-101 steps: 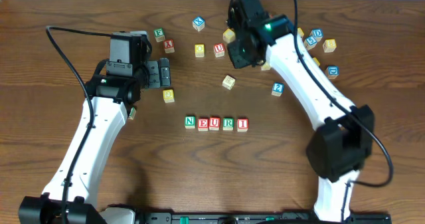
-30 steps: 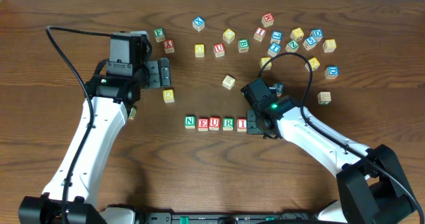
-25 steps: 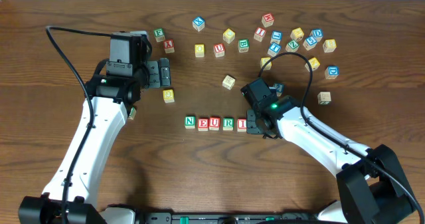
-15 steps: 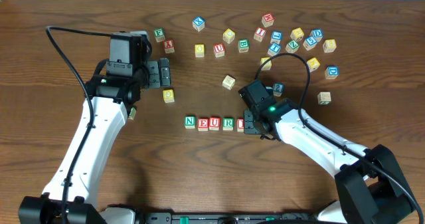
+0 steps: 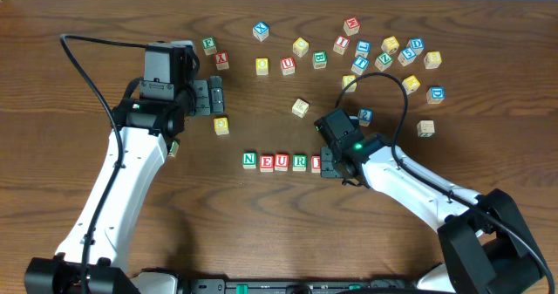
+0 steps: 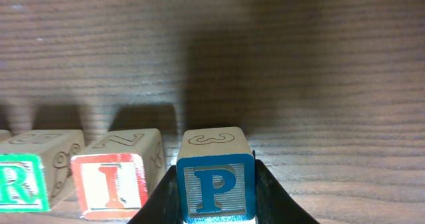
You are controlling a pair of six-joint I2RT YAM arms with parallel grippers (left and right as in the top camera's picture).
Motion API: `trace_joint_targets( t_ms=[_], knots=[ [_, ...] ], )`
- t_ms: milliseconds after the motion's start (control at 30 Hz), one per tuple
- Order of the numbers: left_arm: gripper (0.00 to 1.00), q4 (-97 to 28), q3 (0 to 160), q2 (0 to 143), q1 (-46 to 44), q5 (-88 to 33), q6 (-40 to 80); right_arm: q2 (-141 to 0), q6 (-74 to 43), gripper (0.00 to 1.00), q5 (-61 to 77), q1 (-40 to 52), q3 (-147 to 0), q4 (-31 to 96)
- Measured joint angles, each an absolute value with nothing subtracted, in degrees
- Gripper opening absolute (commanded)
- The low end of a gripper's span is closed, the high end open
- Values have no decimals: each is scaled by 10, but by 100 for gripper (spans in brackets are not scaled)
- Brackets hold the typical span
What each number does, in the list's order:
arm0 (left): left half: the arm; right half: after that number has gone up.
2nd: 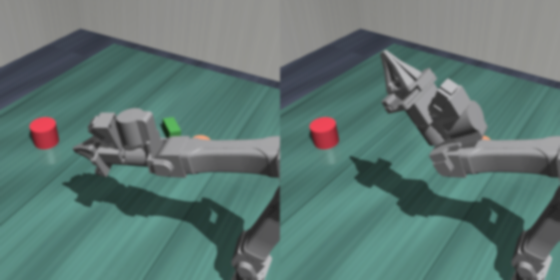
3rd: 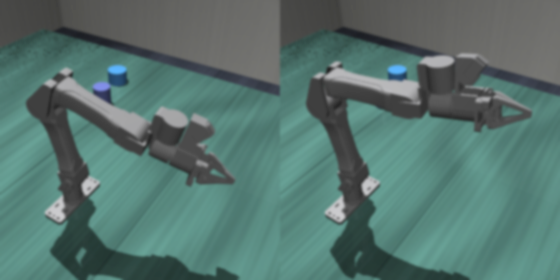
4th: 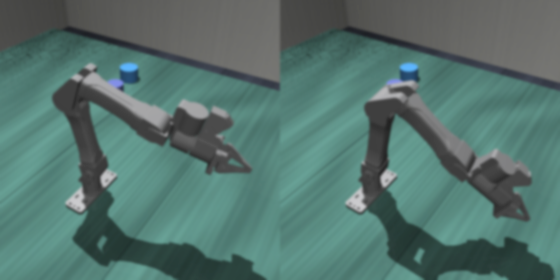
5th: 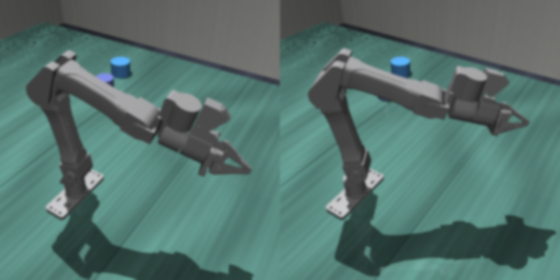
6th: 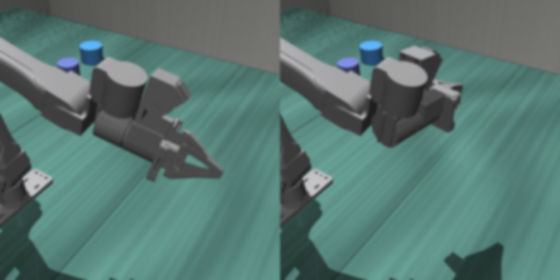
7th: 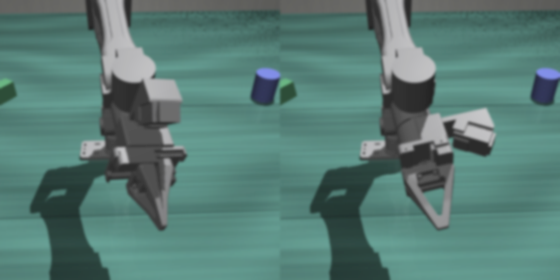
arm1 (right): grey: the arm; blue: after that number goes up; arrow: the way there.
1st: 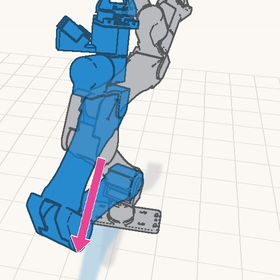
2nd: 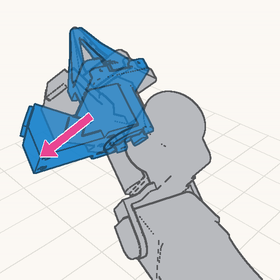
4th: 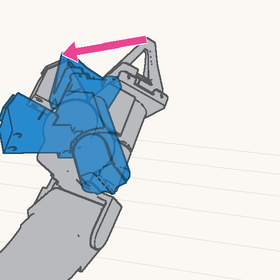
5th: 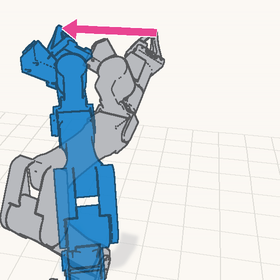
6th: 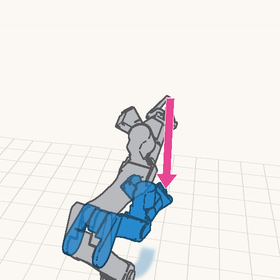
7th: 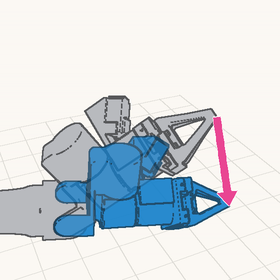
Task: Spell out NEURIPS
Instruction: 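Lower the blue P block to the right of the I block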
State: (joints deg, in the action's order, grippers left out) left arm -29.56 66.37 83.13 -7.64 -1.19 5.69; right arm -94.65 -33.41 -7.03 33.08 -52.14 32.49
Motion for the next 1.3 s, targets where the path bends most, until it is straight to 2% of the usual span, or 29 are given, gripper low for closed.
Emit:
trace_joint_targets(
  t_ms=[1100,1233,1300],
  knots=[
    [100,-296,664,831,-76,-12,57,-947,-339,11,-69,331,-510,305],
    [100,-296,664,831,-76,-12,57,-947,-339,13,-69,331,-510,305],
    [100,-296,664,831,-76,-12,57,-947,-339,17,-69,331,-510,305]
  ],
)
